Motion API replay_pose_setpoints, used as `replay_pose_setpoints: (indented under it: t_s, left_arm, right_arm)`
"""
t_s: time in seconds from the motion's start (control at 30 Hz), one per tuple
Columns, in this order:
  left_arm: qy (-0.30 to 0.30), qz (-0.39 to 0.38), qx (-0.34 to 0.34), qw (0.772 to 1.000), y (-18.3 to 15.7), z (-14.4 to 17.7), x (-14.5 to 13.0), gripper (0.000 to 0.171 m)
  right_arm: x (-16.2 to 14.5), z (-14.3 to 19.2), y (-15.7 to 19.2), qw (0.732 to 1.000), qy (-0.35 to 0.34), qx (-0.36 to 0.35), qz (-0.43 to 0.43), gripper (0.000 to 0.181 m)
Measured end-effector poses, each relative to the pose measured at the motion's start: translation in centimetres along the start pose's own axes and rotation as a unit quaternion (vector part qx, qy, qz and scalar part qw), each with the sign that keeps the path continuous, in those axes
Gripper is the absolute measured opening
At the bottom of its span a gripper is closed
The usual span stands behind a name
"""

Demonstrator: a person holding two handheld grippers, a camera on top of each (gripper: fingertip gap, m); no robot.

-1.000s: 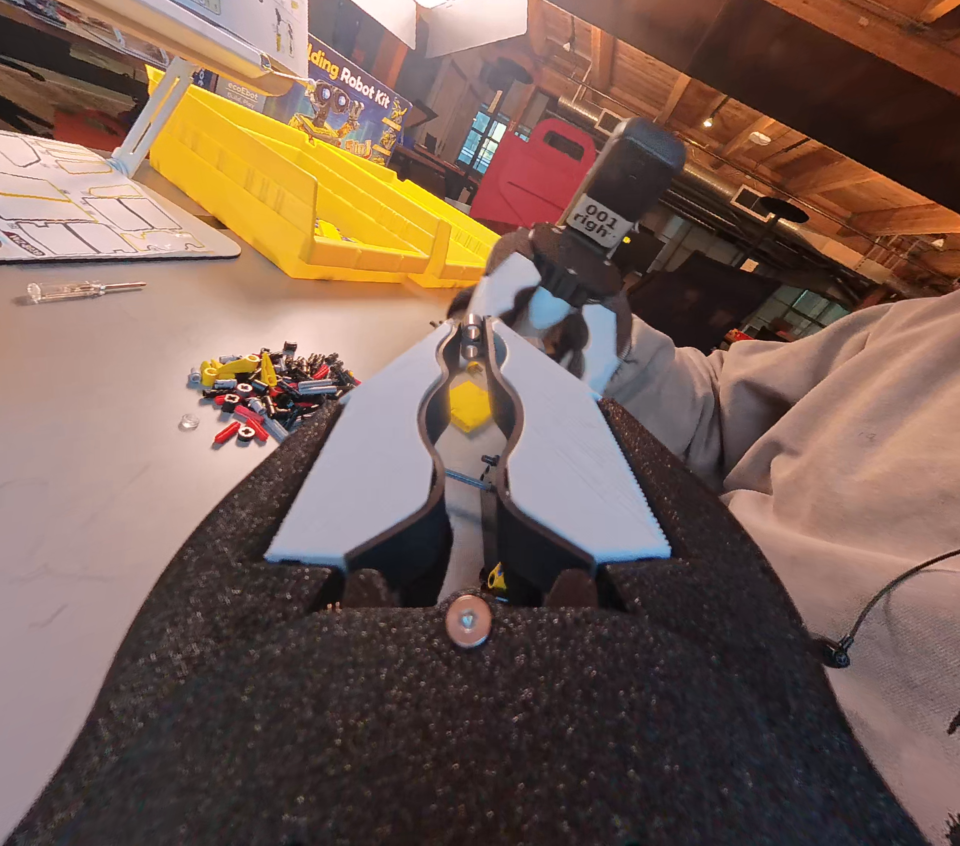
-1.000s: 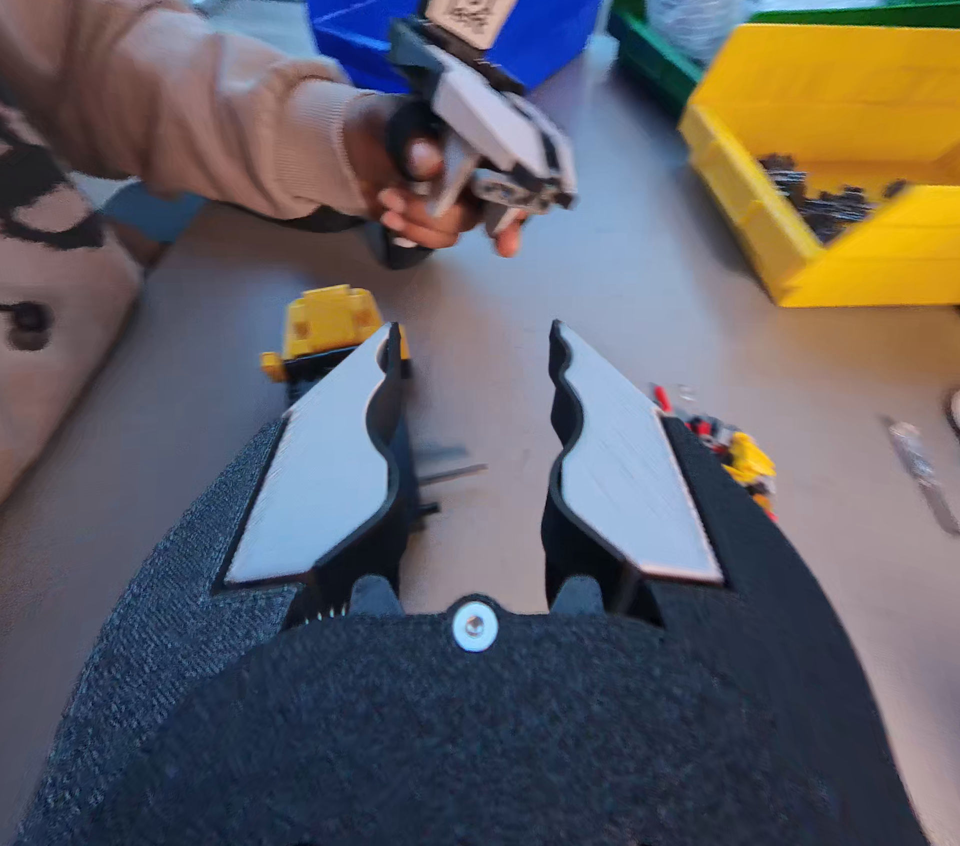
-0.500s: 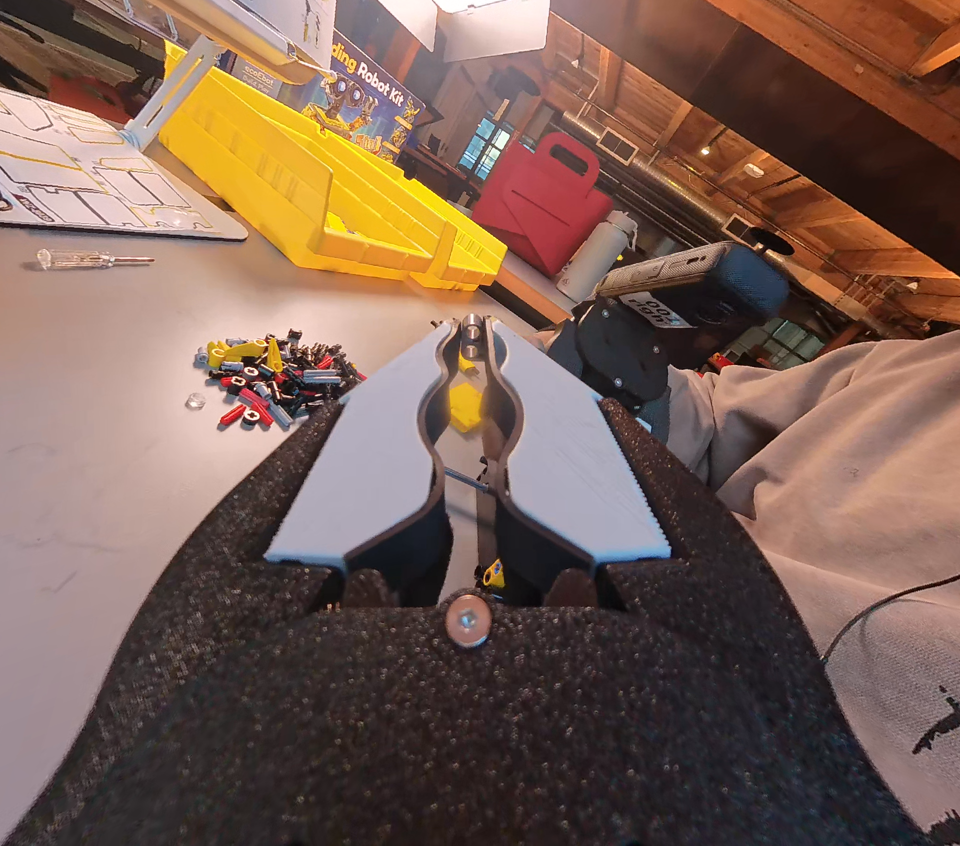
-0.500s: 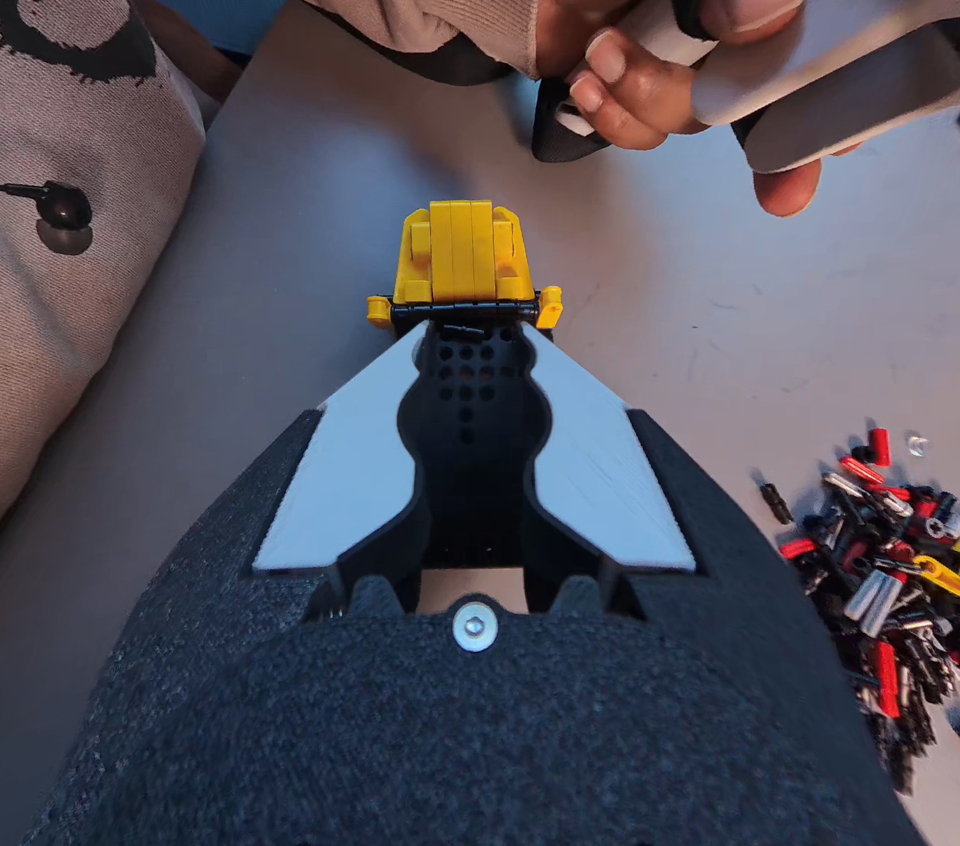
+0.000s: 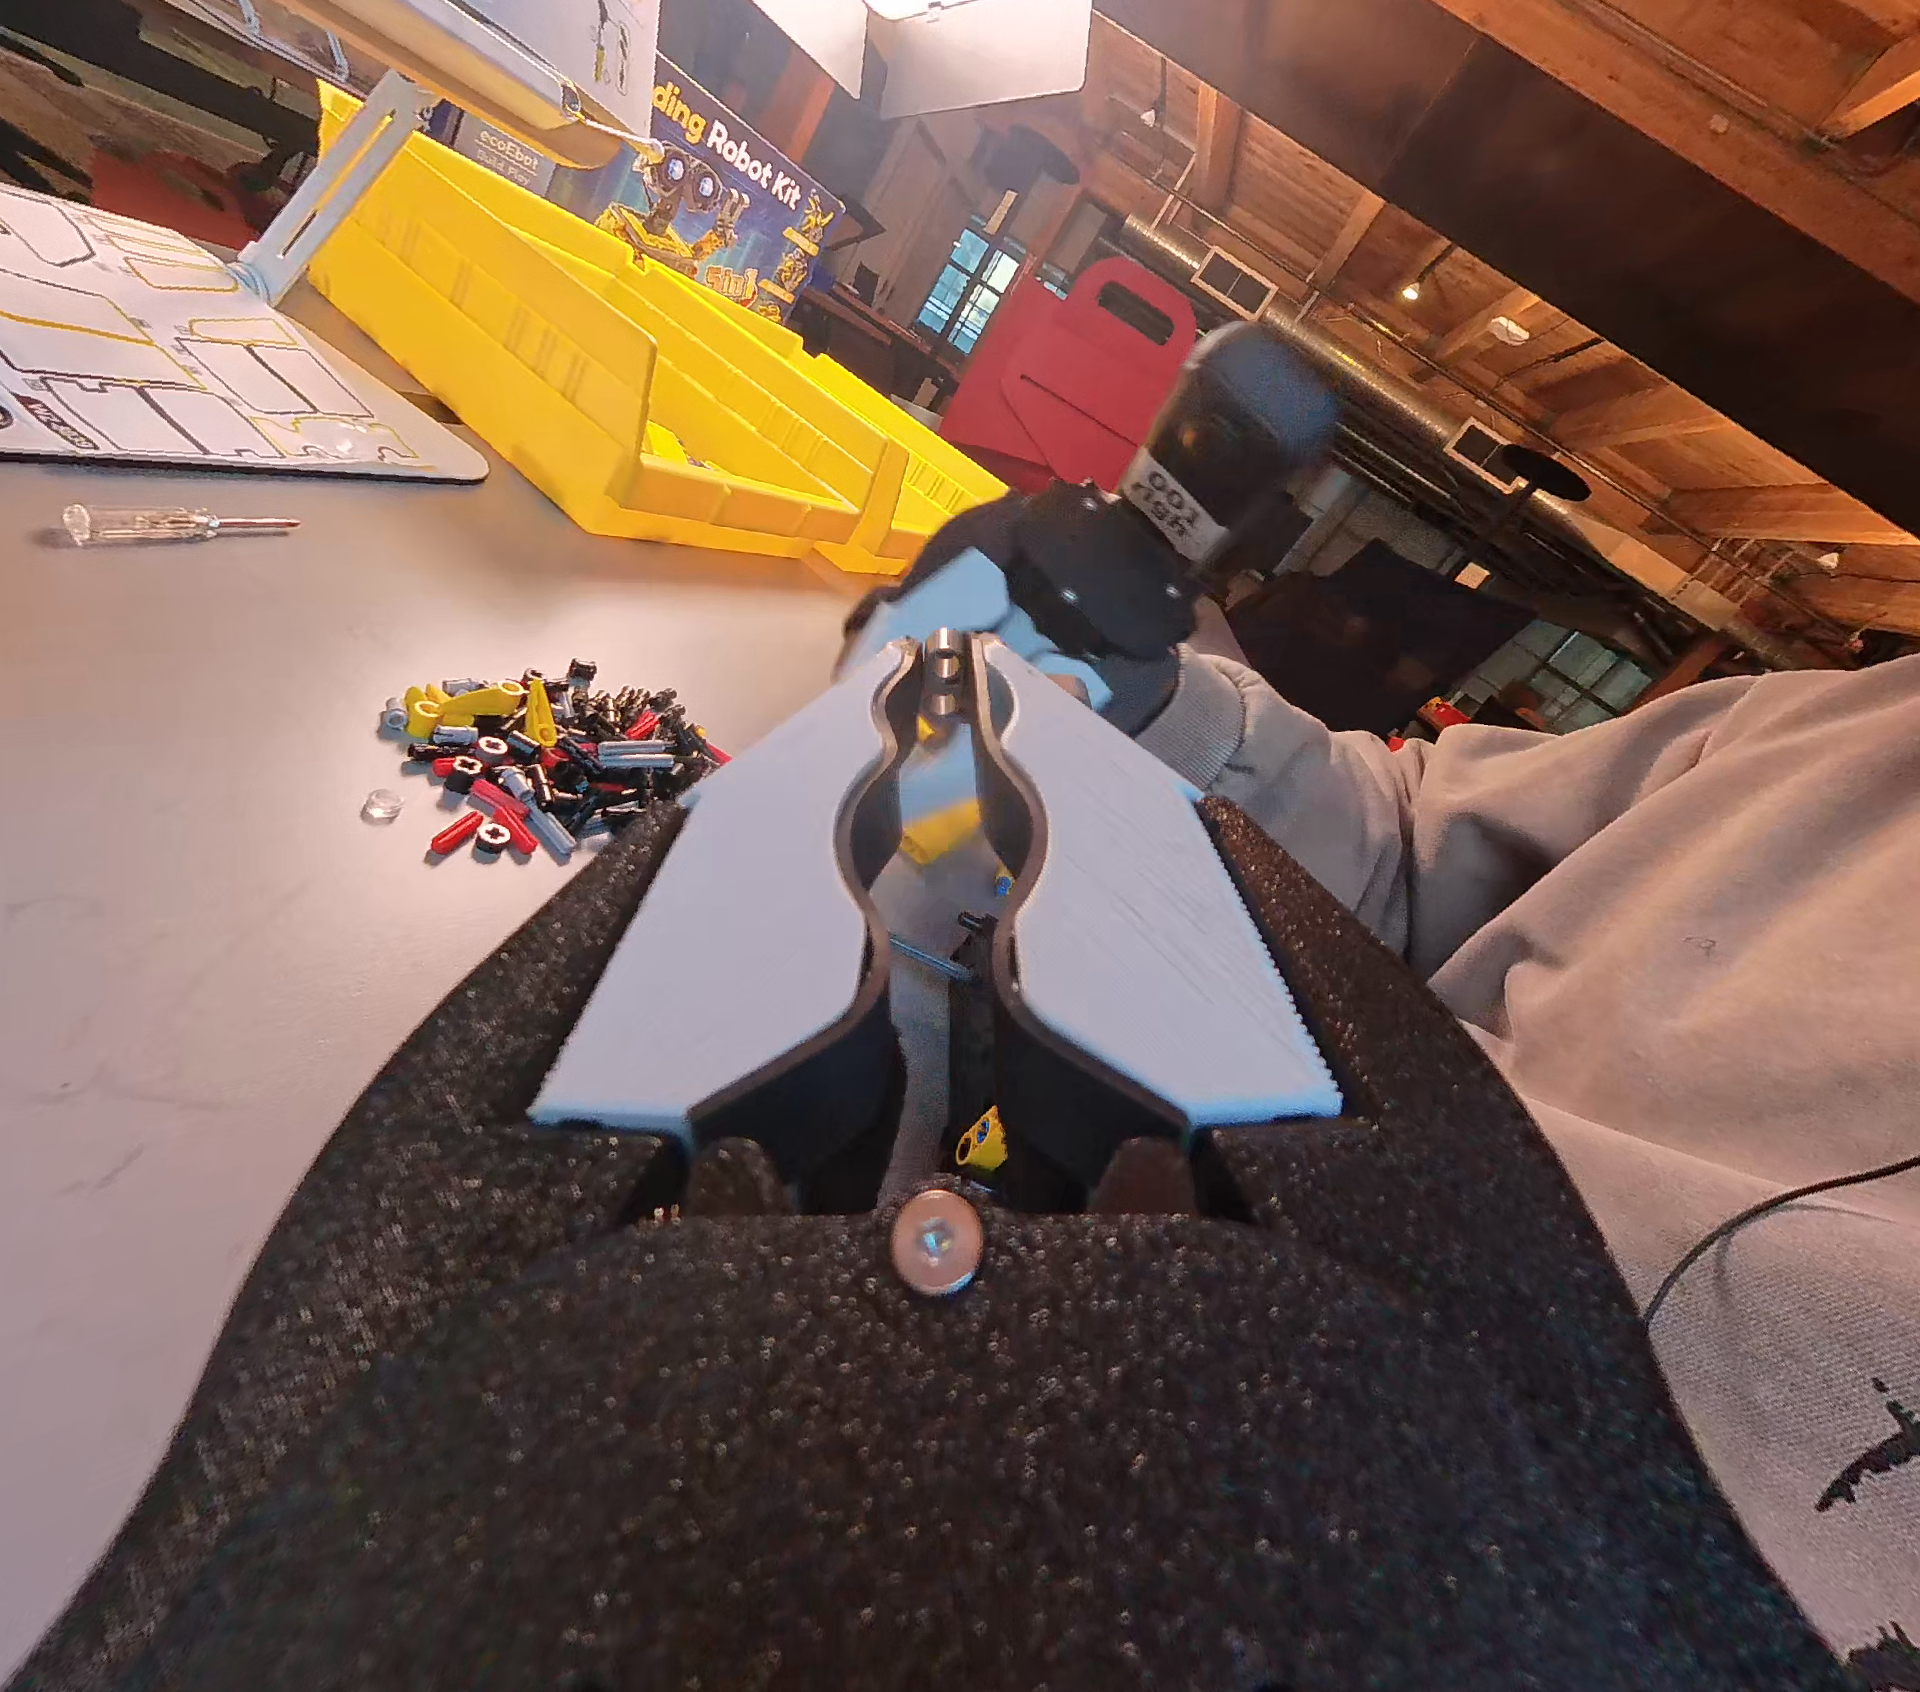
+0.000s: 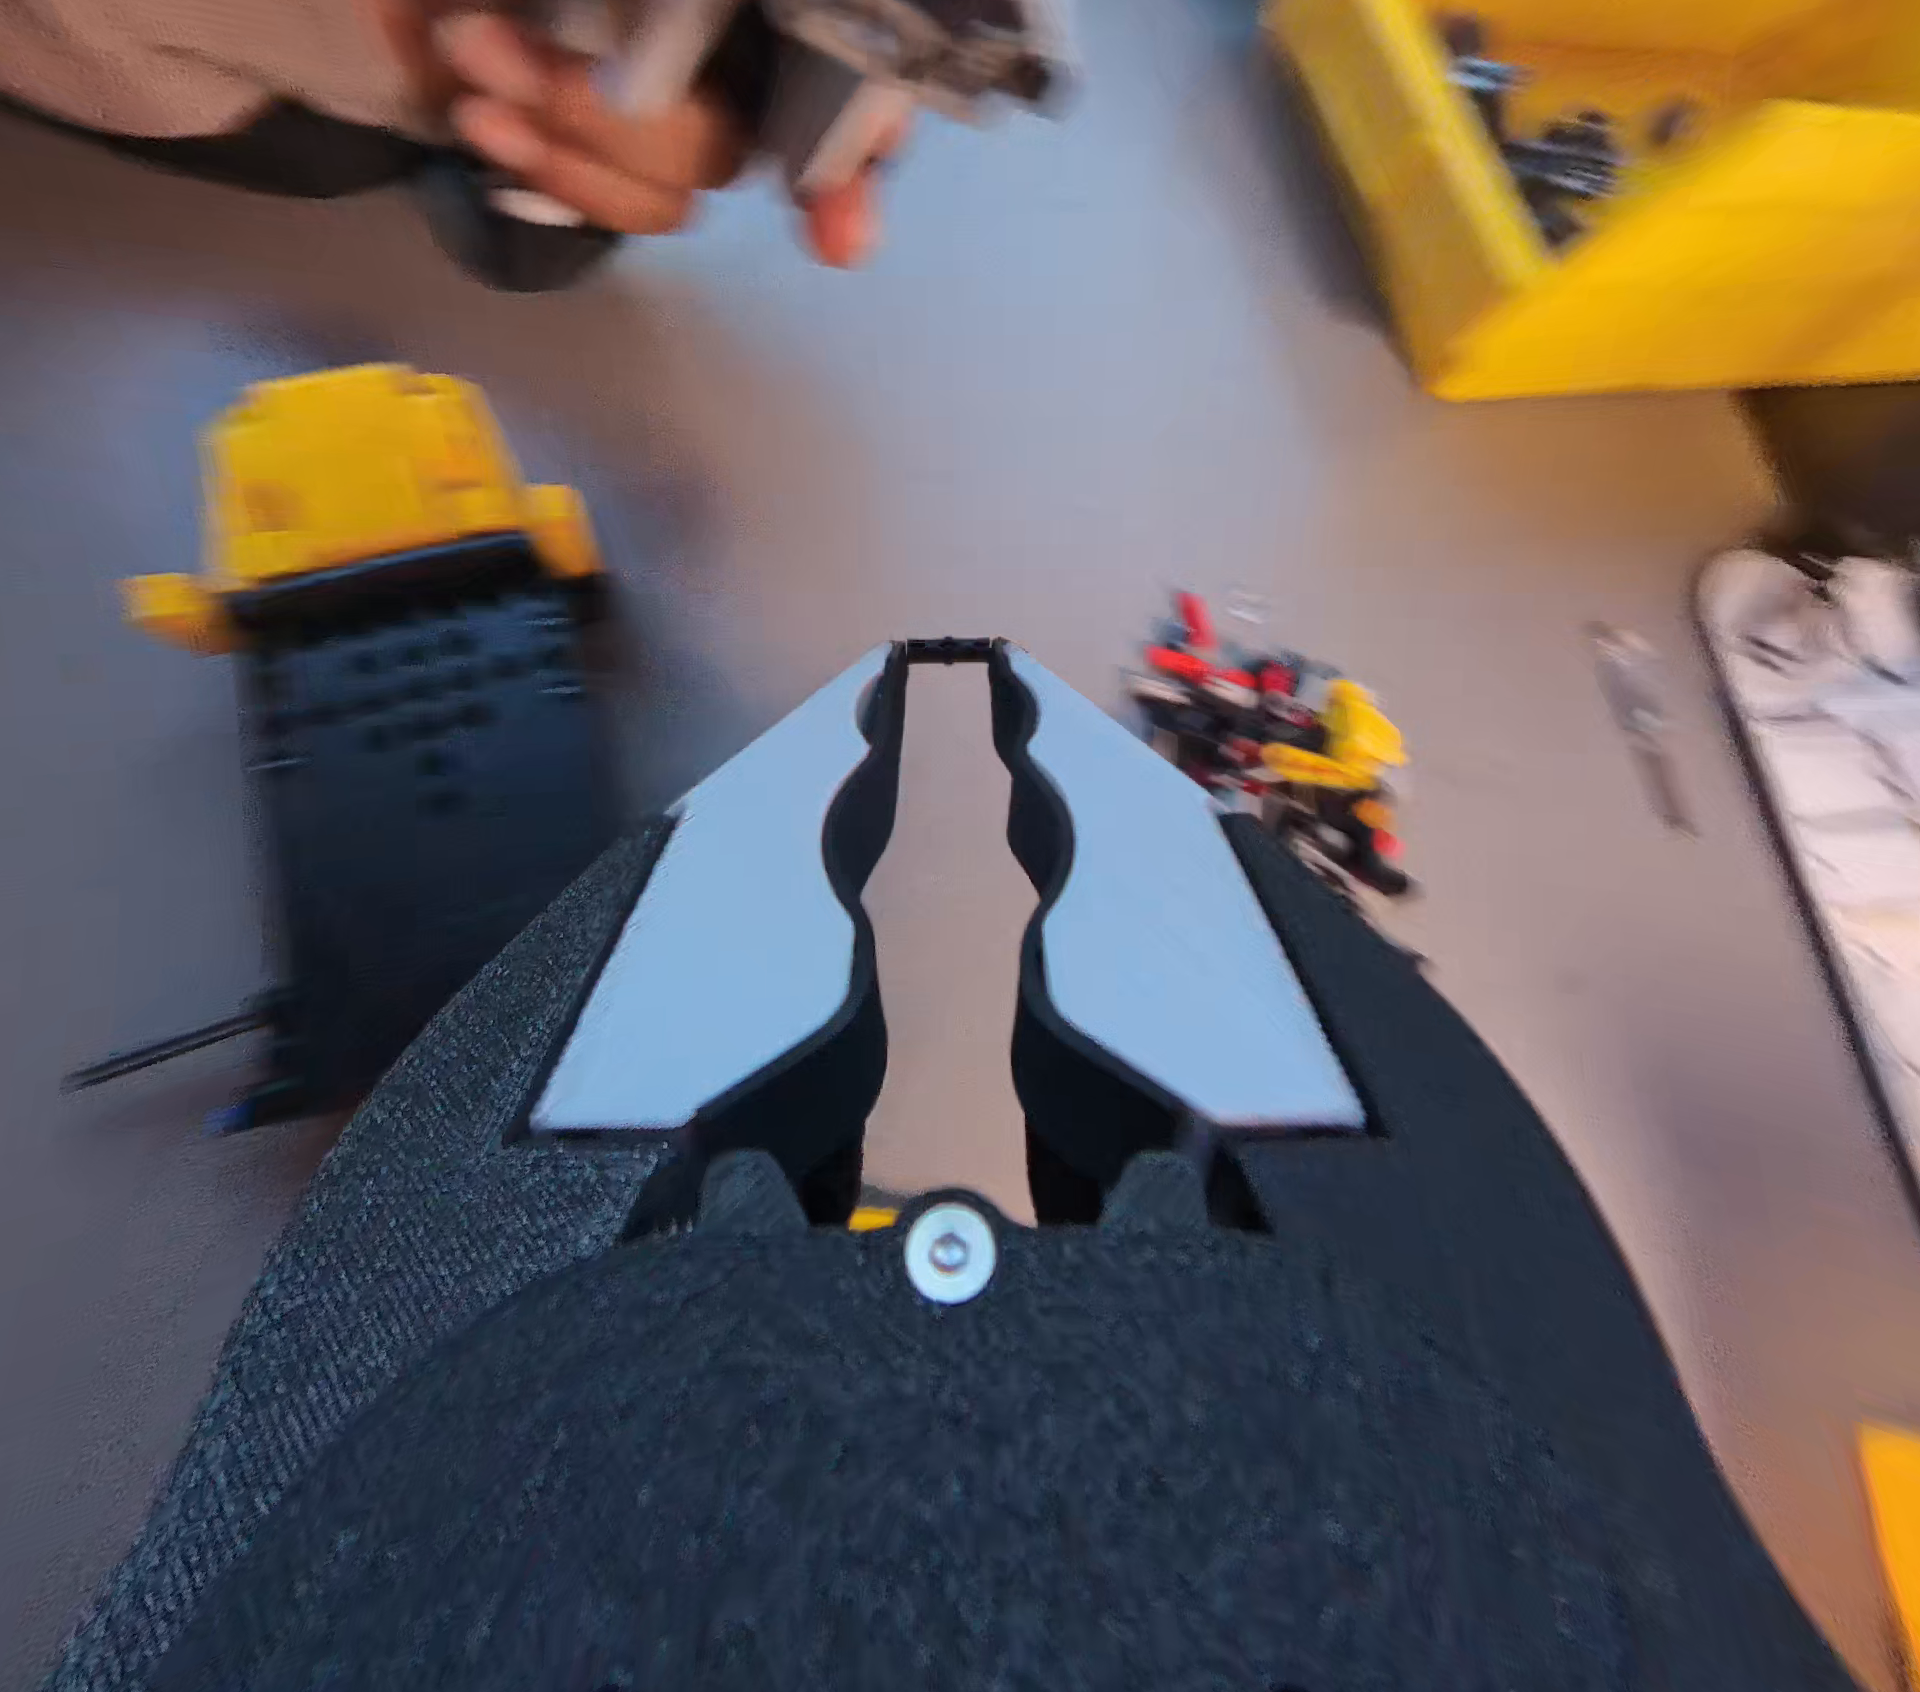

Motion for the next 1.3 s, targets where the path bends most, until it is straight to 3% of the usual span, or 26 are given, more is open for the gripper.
replay_pose_setpoints:
  t_s: [0.13, 0.27, 0.37, 0.5, 0.57, 0.63, 0.73, 0.8, 0.87, 0.93, 1.03, 1.17, 1.3]
  left_arm:
    - [0.005, -0.003, 0.004, 1.0, 0.2, -0.1, -0.3, 0.007]
    - [0.01, -0.016, -0.001, 1.0, 0.0, -0.1, -0.4, 0.007]
    - [0.005, -0.023, -0.012, 1.0, -0.4, -0.1, -0.2, 0.007]
    - [-0.008, -0.035, -0.035, 0.999, -1.3, -0.2, 0.2, 0.007]
    - [-0.019, -0.043, -0.044, 0.998, -1.7, -0.4, 0.5, 0.006]
    - [-0.023, -0.067, -0.061, 0.996, -2.4, -0.4, 0.5, 0.006]
    - [-0.024, -0.122, -0.078, 0.989, -3.5, -0.5, 0.5, 0.006]
    - [-0.02, -0.172, -0.076, 0.982, -3.9, -0.5, 0.4, 0.006]
    - [-0.025, -0.216, -0.076, 0.973, -4.3, -0.5, 0.6, 0.006]
    - [-0.028, -0.254, -0.07, 0.964, -4.5, -0.5, 0.7, 0.007]
    - [-0.041, -0.272, -0.069, 0.959, -4.8, -0.3, 1.3, 0.014]
    - [-0.018, -0.286, -0.063, 0.956, -4.4, -0.2, 1.1, 0.019]
    - [0.007, -0.302, -0.043, 0.952, -3.6, -0.4, 0.4, 0.024]
  right_arm:
    - [-3.1, 1.1, -6.4, 0.991, 0.024, -0.133, 0.0, 0.017]
    - [-4.4, 0.9, -7.0, 0.989, 0.039, -0.141, 0.004, 0.028]
    - [-2.5, 1.5, -6.8, 0.991, -0.011, -0.136, -0.008, 0.037]
    - [1.9, 1.9, -3.5, 0.99, -0.117, -0.056, -0.057, 0.052]
    - [4.3, 1.6, -0.5, 0.982, -0.168, 0.016, -0.081, 0.05]
    - [6.7, 1.2, 2.2, 0.959, -0.212, 0.092, -0.164, 0.036]
    - [8.9, 0.8, 3.8, 0.911, -0.249, 0.156, -0.29, 0.035]
    - [10.0, 0.9, 4.2, 0.882, -0.273, 0.176, -0.341, 0.035]
    - [10.1, 0.8, 4.3, 0.874, -0.271, 0.175, -0.362, 0.026]
    - [9.8, 0.7, 4.2, 0.886, -0.263, 0.159, -0.348, 0.012]
    - [9.4, 1.1, 3.2, 0.919, -0.252, 0.113, -0.282, 0.007]
    - [8.5, 2.3, 1.0, 0.972, -0.201, 0.009, -0.118, 0.006]
    - [8.0, 2.6, 0.4, 0.986, -0.148, -0.056, 0.046, 0.006]
Point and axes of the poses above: each gripper's, where its closed fingertips meet, z back along the fingers, x out of its top, y = z × x across the jaws, the point moved 2 cm from there along z, back along the fingers, and after that the axes turned 14 degrees about -y, right-handed, at the moved point
